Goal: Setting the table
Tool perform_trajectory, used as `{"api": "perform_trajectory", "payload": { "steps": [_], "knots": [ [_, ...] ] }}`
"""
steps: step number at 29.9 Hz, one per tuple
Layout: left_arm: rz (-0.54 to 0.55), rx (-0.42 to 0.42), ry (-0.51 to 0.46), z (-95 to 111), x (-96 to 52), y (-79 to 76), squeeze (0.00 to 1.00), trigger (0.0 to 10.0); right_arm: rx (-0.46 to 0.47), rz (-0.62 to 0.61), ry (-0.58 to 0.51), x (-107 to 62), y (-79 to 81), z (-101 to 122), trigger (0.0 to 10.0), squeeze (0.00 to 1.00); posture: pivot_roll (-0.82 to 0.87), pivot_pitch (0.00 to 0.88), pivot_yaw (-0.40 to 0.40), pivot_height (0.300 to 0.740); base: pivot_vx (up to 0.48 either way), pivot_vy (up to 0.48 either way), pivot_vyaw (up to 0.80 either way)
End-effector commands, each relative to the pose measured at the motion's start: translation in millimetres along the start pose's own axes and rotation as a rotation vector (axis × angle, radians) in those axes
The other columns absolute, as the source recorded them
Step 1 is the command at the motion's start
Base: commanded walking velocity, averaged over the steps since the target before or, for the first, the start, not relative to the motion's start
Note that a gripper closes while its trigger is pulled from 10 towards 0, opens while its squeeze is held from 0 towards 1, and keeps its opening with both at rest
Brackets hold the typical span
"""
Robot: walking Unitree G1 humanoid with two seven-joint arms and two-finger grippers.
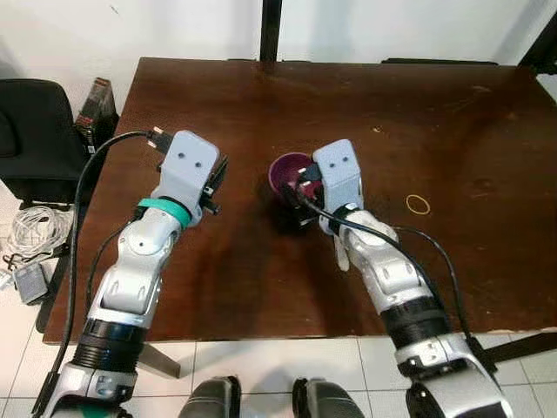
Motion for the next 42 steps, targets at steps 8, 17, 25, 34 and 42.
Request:
{"api": "perform_trajectory", "payload": {
  "steps": [8, 17, 25, 34, 42],
  "knots": [
    [0.014, -0.013, 0.023, -3.0, -3.5, 2.1, 0.0, 10.0, 0.01, -0.025, -0.088, 0.3, -5.5, 14.4, 10.0, 0.0, 0.03, 0.083, 0.003, 0.74, 0.0, 0.0, 0.0],
    [0.013, -0.015, 0.021, -1.4, -1.7, 0.8, 0.0, 10.0, 0.006, -0.02, -0.343, -28.0, -19.4, 50.8, 10.0, 0.0, 0.02, 0.089, 0.006, 0.74, 0.0, 0.0, 0.0],
    [0.006, -0.02, 0.02, -0.5, -0.8, -1.7, 0.0, 10.0, -0.054, 0.042, -0.282, -52.7, -19.0, 27.5, 10.0, 0.0, 0.01, 0.096, 0.009, 0.74, 0.0, 0.0, 0.0],
    [-0.004, -0.025, 0.018, 0.8, 1.6, -5.0, 0.0, 10.0, -0.2, 0.138, -0.108, -54.4, -5.2, -24.6, 10.0, 0.0, 0.01, 0.099, 0.01, 0.74, 0.0, 0.0, 0.0],
    [-0.002, -0.026, 0.011, 2.8, 3.4, -5.5, 0.0, 10.0, -0.215, 0.137, -0.081, -44.9, -2.1, -31.4, 10.0, 0.0, 0.01, 0.103, 0.005, 0.74, 0.0, 0.0, 0.0]
  ]
}}
Point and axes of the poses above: a point about 5 cm out from each wrist's last joint towards the gripper, its own x axis pointing out of the wrist towards the gripper, its own z axis along the axis of the wrist's last joint, y = z × x, the point moved 3 cm from there along x, pointing out of the wrist towards the gripper, and after that the axes turned 11 degrees about x, right-handed, at the moved point
